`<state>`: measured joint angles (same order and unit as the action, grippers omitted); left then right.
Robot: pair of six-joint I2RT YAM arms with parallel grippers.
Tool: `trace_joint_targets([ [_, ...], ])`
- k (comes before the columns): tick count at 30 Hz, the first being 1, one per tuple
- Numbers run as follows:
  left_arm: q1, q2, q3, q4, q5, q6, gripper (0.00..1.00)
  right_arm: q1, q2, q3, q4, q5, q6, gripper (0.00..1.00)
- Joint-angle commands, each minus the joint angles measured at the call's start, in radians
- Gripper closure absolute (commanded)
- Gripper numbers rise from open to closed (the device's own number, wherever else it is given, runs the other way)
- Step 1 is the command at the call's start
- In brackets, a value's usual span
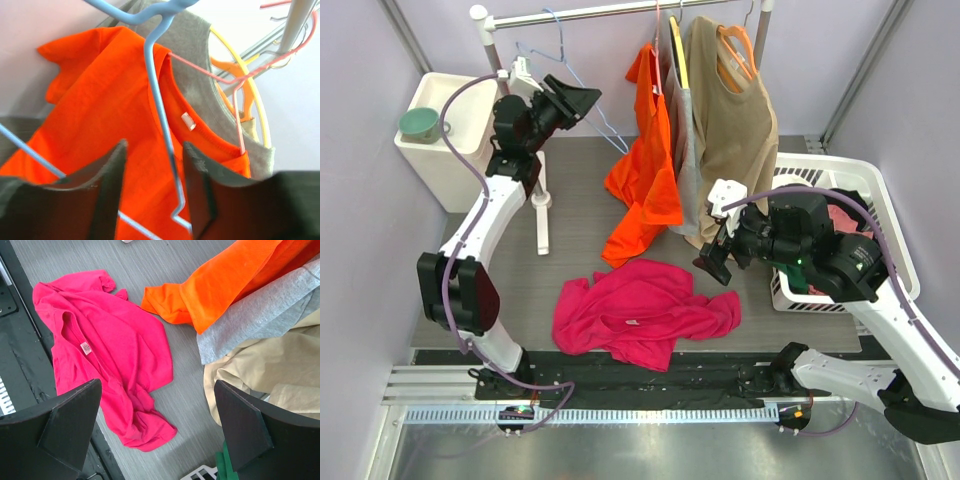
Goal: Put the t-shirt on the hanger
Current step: Pick up the hanger from the clothesline.
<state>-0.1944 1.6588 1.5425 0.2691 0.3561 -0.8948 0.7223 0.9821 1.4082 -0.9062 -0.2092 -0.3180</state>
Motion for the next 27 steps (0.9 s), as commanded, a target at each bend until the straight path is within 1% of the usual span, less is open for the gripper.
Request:
trace_joint_targets([
  [1, -0.005, 0.019, 0.022, 0.18, 0.016, -0.084, 0.65, -0.004, -0.006, -0.005, 0.033, -0.01, 0.002, 0.0],
  [3, -0.005, 0.021, 0.036, 0.203, 0.041, -0.107, 0.74, -0.004, -0.005, 0.0, 0.033, -0.007, 0.0, 0.0],
  [4, -0.005, 0.019, 0.041, 0.214, 0.053, -0.11, 0.83, -0.004, -0.005, 0.0, 0.033, -0.007, 0.0, 0.0],
  [7, -0.007, -0.001, 0.065, 0.234, 0.057, -0.112, 1.0, -0.004, 0.0, 0.006, 0.036, -0.012, 0.0, 0.0],
  [11, -0.011, -0.034, 0.094, 0.21, 0.063, -0.096, 1.0, -0.004, 0.018, 0.031, 0.055, -0.001, 0.039, 0.0],
  [14, -0.013, -0.085, 0.084, 0.145, 0.05, -0.075, 1.0, -0.006, 0.039, 0.086, 0.084, -0.009, 0.086, 0.0],
  [17, -0.02, -0.155, 0.03, 0.075, 0.031, -0.064, 1.0, -0.006, 0.066, 0.121, 0.128, -0.015, 0.137, 0.0],
  [19, -0.034, -0.227, -0.042, 0.004, 0.014, -0.058, 1.0, -0.006, 0.082, 0.139, 0.156, -0.013, 0.177, 0.0],
  [21, -0.069, -0.28, -0.103, -0.072, -0.009, -0.038, 1.0, -0.006, 0.115, 0.172, 0.214, 0.016, 0.235, 0.0],
  [22, -0.083, -0.33, -0.164, -0.097, -0.02, -0.035, 1.0, -0.006, 0.127, 0.179, 0.24, 0.028, 0.256, 0.0],
  [23, -0.12, -0.356, -0.191, -0.128, -0.038, -0.027, 1.0, -0.006, 0.142, 0.186, 0.307, 0.04, 0.288, 0.0],
  [24, -0.14, -0.379, -0.211, -0.201, -0.086, -0.024, 1.0, -0.006, 0.148, 0.183, 0.346, 0.047, 0.316, 0.0],
  [25, -0.161, -0.421, -0.249, -0.226, -0.103, -0.017, 1.0, -0.004, 0.153, 0.176, 0.392, 0.042, 0.385, 0.0],
  [26, -0.198, -0.435, -0.263, -0.26, -0.118, -0.012, 1.0, -0.006, 0.159, 0.152, 0.491, 0.028, 0.414, 0.02],
  [27, -0.212, -0.445, -0.277, -0.264, -0.129, 0.0, 1.0, -0.004, 0.177, 0.14, 0.539, 0.012, 0.44, 0.04],
])
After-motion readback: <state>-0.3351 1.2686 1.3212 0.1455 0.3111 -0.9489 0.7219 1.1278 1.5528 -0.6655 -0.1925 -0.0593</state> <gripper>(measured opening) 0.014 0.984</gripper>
